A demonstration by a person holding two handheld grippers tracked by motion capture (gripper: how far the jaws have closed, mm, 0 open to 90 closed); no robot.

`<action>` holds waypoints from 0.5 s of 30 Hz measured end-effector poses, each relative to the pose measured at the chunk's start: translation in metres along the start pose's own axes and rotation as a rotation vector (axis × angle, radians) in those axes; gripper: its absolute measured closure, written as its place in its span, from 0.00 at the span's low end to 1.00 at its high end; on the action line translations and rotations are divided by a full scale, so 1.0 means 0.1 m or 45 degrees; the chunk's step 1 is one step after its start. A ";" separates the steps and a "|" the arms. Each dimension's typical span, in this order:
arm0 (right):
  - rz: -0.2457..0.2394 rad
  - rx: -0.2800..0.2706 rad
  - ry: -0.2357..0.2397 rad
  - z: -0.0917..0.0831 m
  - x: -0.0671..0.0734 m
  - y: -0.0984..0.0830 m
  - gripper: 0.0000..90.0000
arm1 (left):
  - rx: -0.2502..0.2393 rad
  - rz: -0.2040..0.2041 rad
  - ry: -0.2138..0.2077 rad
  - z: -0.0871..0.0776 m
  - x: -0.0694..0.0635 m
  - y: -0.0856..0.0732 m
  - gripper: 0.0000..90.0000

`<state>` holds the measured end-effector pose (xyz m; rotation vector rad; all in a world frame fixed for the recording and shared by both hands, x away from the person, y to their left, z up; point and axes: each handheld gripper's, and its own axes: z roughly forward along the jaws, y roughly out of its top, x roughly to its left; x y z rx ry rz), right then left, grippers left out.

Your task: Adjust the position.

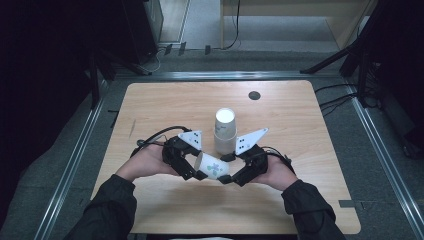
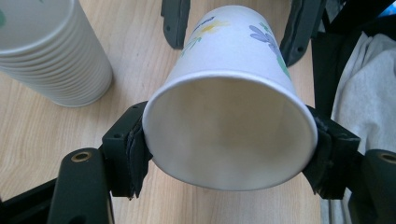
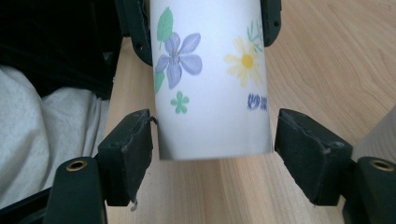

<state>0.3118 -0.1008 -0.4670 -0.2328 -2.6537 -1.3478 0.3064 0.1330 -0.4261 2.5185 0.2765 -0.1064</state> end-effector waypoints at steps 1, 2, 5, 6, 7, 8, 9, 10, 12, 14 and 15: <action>0.000 0.007 0.003 0.02 0.00 0.00 0.31 | 0.008 0.002 0.003 0.01 0.00 0.01 0.31; 0.001 0.013 0.007 0.04 0.00 0.00 0.31 | 0.016 0.003 0.007 0.03 -0.01 0.01 0.30; 0.002 0.029 0.018 0.09 0.00 0.00 0.32 | 0.040 0.023 0.004 0.06 -0.02 0.01 0.30; -0.003 0.034 0.018 0.10 0.00 0.00 0.32 | 0.044 0.027 0.003 0.07 -0.03 0.02 0.30; -0.002 0.034 0.023 0.11 0.00 0.00 0.32 | 0.045 0.028 -0.001 0.09 -0.03 0.02 0.30; -0.003 0.036 0.025 0.12 0.00 0.01 0.33 | 0.045 0.031 -0.001 0.10 -0.03 0.02 0.30; -0.007 0.038 0.031 0.13 0.01 0.01 0.33 | 0.053 0.033 -0.004 0.11 -0.03 0.03 0.30; -0.016 0.041 0.032 0.14 0.01 0.01 0.35 | 0.055 0.034 -0.004 0.12 -0.04 0.03 0.30; -0.021 0.050 0.038 0.14 0.01 0.01 0.38 | 0.056 0.034 -0.008 0.13 -0.04 0.03 0.30; -0.014 0.064 0.039 0.14 0.02 0.01 0.39 | 0.054 0.033 -0.016 0.13 -0.03 0.02 0.30; -0.015 0.071 0.037 0.14 0.02 0.01 0.39 | 0.053 0.034 -0.017 0.13 -0.03 0.02 0.30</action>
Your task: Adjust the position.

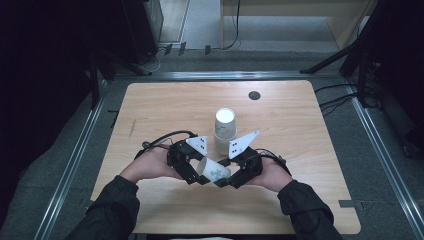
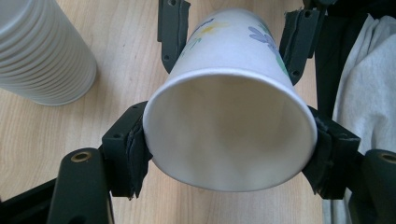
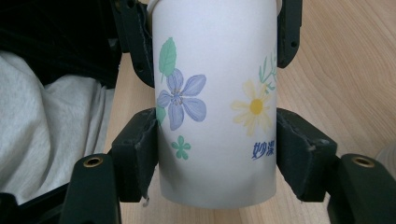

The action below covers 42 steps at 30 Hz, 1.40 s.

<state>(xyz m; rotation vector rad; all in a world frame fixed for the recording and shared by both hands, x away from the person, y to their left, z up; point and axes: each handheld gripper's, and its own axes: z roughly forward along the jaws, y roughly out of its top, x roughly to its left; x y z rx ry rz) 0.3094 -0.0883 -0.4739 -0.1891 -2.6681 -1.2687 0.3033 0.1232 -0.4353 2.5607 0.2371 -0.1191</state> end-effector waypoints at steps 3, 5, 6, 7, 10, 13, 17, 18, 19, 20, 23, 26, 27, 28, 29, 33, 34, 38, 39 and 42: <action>-0.005 -0.005 -0.003 -0.01 0.00 0.01 0.39 | -0.011 -0.001 0.001 -0.01 0.00 -0.01 0.28; -0.001 -0.010 -0.007 -0.03 0.01 0.01 0.38 | -0.032 -0.006 0.009 -0.02 0.01 -0.01 0.21; -0.002 -0.016 -0.016 -0.04 0.01 0.02 0.38 | -0.045 -0.008 0.013 -0.04 0.01 -0.02 0.20; 0.004 -0.027 -0.022 -0.07 0.00 0.02 0.38 | -0.064 -0.018 0.016 -0.06 0.01 -0.02 0.19; 0.011 -0.074 -0.042 -0.16 -0.01 0.02 0.38 | -0.131 -0.042 0.023 -0.13 0.05 -0.05 0.18; 0.017 -0.132 -0.062 -0.27 -0.02 0.01 0.38 | -0.222 -0.087 0.021 -0.19 0.07 -0.09 0.18; 0.020 -0.188 -0.083 -0.37 -0.02 0.00 0.37 | -0.292 -0.116 0.021 -0.22 0.07 -0.13 0.19; 0.021 -0.201 -0.085 -0.39 -0.02 0.00 0.37 | -0.303 -0.119 0.032 -0.22 0.06 -0.14 0.19; 0.021 -0.212 -0.085 -0.40 -0.02 -0.01 0.37 | -0.303 -0.119 0.032 -0.22 0.06 -0.14 0.19; 0.021 -0.224 -0.087 -0.42 -0.01 -0.01 0.37 | -0.343 -0.131 0.029 -0.21 0.05 -0.15 0.19; 0.023 -0.236 -0.084 -0.44 -0.02 -0.01 0.37 | -0.392 -0.145 0.031 -0.19 0.03 -0.14 0.19; 0.031 -0.245 -0.069 -0.43 -0.01 -0.01 0.37 | -0.450 -0.170 0.021 -0.18 0.03 -0.11 0.19; 0.036 -0.250 -0.054 -0.43 -0.02 -0.01 0.37 | -0.464 -0.173 0.024 -0.18 0.02 -0.10 0.19; 0.037 -0.255 -0.046 -0.42 -0.02 -0.02 0.37 | -0.472 -0.169 0.019 -0.17 0.02 -0.10 0.19; 0.039 -0.251 -0.048 -0.42 -0.02 -0.01 0.37 | -0.493 -0.176 0.012 -0.16 0.01 -0.09 0.19; 0.044 -0.260 -0.031 -0.39 -0.02 -0.01 0.37 | -0.561 -0.191 0.016 -0.14 0.00 -0.08 0.19; 0.044 -0.267 -0.029 -0.39 -0.02 -0.01 0.37 | -0.568 -0.199 0.013 -0.14 0.00 -0.08 0.20; 0.048 -0.280 -0.019 -0.38 -0.03 -0.01 0.37 | -0.608 -0.210 0.011 -0.14 0.01 -0.09 0.24; 0.048 -0.279 -0.019 -0.38 -0.03 -0.01 0.37 | -0.608 -0.209 0.007 -0.14 0.01 -0.09 0.24; 0.050 -0.273 -0.016 -0.37 -0.02 -0.01 0.37 | -0.613 -0.201 0.006 -0.14 0.01 -0.09 0.25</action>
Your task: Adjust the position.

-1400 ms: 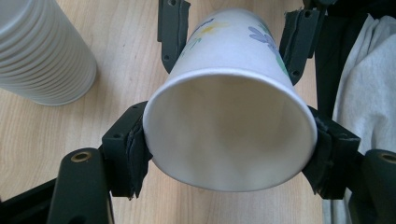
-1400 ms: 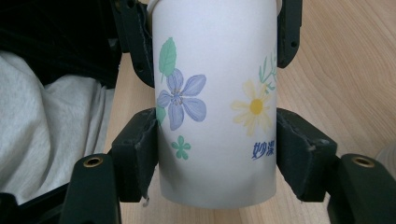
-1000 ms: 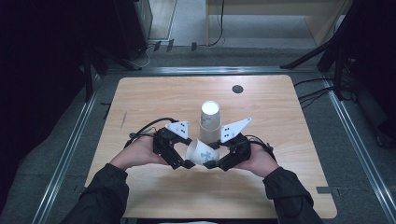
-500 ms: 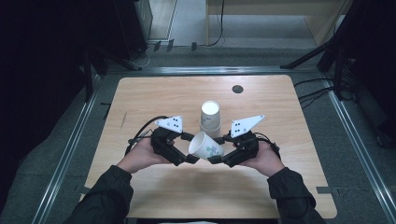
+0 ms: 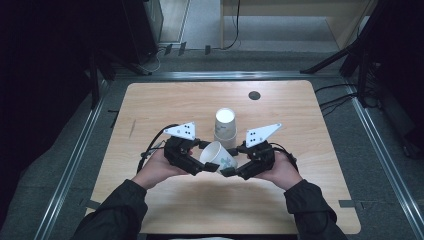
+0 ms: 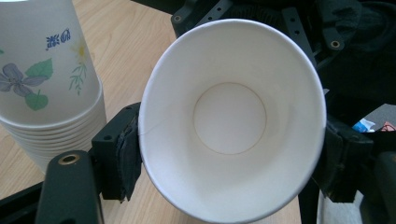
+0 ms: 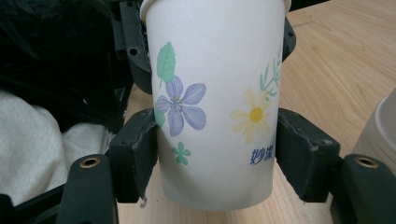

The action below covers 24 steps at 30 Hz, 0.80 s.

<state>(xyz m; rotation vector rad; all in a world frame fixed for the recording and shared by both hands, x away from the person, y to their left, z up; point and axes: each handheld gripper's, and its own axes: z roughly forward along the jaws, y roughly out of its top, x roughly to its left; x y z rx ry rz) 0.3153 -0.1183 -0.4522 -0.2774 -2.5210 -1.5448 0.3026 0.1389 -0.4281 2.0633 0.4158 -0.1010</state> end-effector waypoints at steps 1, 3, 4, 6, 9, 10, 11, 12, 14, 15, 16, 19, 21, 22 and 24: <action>-0.001 0.000 -0.002 0.00 0.00 0.00 0.37 | 0.000 0.004 0.000 0.00 0.00 0.00 0.26; 0.001 0.001 0.001 0.00 0.00 0.00 0.38 | 0.000 0.005 -0.001 -0.01 0.00 0.00 0.27; -0.002 -0.002 -0.001 0.00 0.00 0.00 0.38 | 0.002 0.003 -0.004 -0.01 0.01 0.00 0.27; 0.001 -0.002 0.002 0.00 0.00 0.00 0.38 | 0.000 0.004 -0.006 -0.02 0.01 0.00 0.28; 0.004 0.000 0.000 0.00 0.00 0.00 0.38 | 0.000 -0.005 -0.012 -0.01 0.01 0.00 0.29; 0.009 0.003 0.002 0.00 0.00 0.00 0.38 | 0.000 -0.007 -0.012 -0.01 0.01 0.00 0.29; 0.010 0.005 0.000 0.01 0.00 0.00 0.38 | 0.003 -0.012 -0.017 -0.01 0.02 0.00 0.29; 0.013 0.003 0.003 0.01 0.00 0.00 0.38 | 0.003 -0.013 -0.018 -0.01 0.02 0.00 0.29; 0.012 0.009 -0.002 0.02 0.00 0.00 0.37 | -0.001 -0.008 -0.012 -0.02 0.01 -0.01 0.30; 0.012 0.015 -0.003 0.02 0.01 0.00 0.37 | 0.000 -0.004 -0.009 -0.03 0.01 -0.01 0.30; 0.007 0.015 -0.002 0.02 0.01 0.00 0.35 | -0.005 -0.006 -0.013 -0.03 0.00 -0.01 0.30; 0.011 0.029 -0.026 0.06 0.00 0.01 0.25 | -0.001 -0.006 -0.003 -0.05 0.01 -0.01 0.30; 0.003 0.055 -0.062 0.09 0.01 0.01 0.24 | 0.002 -0.009 0.003 -0.07 0.02 -0.02 0.30; 0.001 0.069 -0.065 0.11 0.01 0.01 0.23 | 0.003 -0.010 0.002 -0.08 0.02 -0.02 0.30; 0.000 0.099 -0.089 0.13 0.01 -0.01 0.23 | -0.003 -0.009 0.013 -0.10 0.03 -0.02 0.30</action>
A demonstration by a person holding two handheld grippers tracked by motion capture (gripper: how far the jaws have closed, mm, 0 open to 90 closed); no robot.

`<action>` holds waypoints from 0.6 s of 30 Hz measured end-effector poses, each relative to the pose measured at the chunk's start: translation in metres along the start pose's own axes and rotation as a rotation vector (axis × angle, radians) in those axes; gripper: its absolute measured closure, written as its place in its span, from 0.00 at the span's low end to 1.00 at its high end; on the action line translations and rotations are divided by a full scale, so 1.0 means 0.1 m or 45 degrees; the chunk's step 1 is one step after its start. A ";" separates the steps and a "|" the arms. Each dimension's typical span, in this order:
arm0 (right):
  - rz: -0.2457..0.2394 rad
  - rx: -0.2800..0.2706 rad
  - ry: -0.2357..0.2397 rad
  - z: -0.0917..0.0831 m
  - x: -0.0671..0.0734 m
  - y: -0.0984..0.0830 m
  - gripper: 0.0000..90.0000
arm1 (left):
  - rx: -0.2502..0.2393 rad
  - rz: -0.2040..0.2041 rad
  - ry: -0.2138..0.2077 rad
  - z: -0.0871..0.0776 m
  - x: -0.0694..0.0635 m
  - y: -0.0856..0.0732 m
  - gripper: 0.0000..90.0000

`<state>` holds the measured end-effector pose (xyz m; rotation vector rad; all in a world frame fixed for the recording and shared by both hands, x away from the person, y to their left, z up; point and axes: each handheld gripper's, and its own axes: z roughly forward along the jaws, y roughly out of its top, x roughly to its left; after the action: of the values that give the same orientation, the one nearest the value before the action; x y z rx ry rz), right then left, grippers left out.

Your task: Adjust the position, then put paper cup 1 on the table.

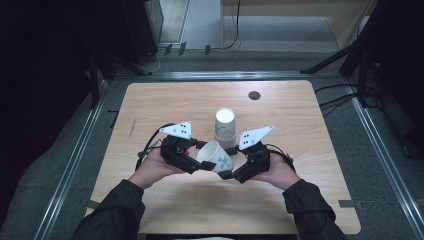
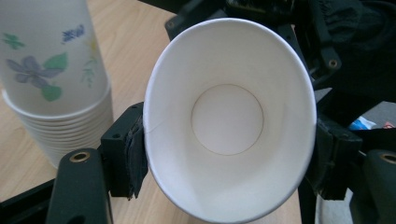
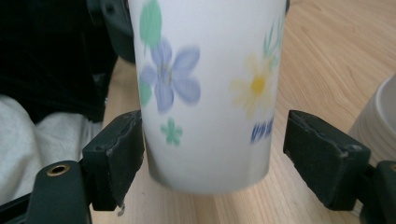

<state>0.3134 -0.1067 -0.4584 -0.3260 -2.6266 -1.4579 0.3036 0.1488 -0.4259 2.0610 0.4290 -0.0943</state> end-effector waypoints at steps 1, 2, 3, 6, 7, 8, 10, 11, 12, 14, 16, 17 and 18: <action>0.003 0.014 -0.006 0.00 0.00 -0.01 0.23 | -0.002 -0.004 -0.005 -0.02 0.01 0.00 0.30; -0.005 0.023 -0.015 0.01 0.00 -0.01 0.23 | -0.001 -0.004 -0.002 -0.03 0.01 0.00 0.30; -0.009 0.032 -0.011 0.01 0.01 -0.02 0.23 | 0.003 -0.007 -0.004 -0.03 0.02 0.00 0.30; -0.002 0.049 -0.016 0.00 0.01 -0.04 0.23 | 0.013 0.001 0.009 -0.05 0.03 0.00 0.30; -0.003 0.051 -0.016 0.00 0.01 -0.04 0.23 | 0.014 0.002 0.012 -0.05 0.03 0.00 0.30; -0.007 0.049 -0.018 0.00 0.01 -0.04 0.23 | 0.015 0.004 0.013 -0.06 0.03 0.00 0.30; -0.010 0.055 -0.024 -0.01 0.01 -0.05 0.23 | 0.019 0.012 0.027 -0.07 0.02 0.00 0.30; -0.016 0.058 -0.036 -0.02 0.01 -0.06 0.23 | 0.027 0.016 0.029 -0.08 0.03 0.00 0.30; -0.019 0.060 -0.045 -0.02 0.01 -0.06 0.23 | 0.031 0.021 0.033 -0.08 0.03 0.00 0.30; -0.019 0.073 -0.063 -0.03 0.00 -0.08 0.23 | 0.051 0.031 0.055 -0.09 0.02 0.00 0.30; -0.018 0.083 -0.078 -0.04 0.00 -0.09 0.23 | 0.064 0.044 0.069 -0.11 0.02 0.00 0.30; -0.018 0.083 -0.082 -0.04 0.00 -0.09 0.23 | 0.068 0.052 0.077 -0.11 0.02 0.00 0.30; -0.021 0.081 -0.082 -0.05 0.00 -0.10 0.23 | 0.075 0.055 0.082 -0.12 0.02 0.00 0.30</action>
<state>0.3110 -0.1158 -0.4638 -0.3520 -2.7260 -1.3875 0.3046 0.1594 -0.4200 2.1346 0.4259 -0.0149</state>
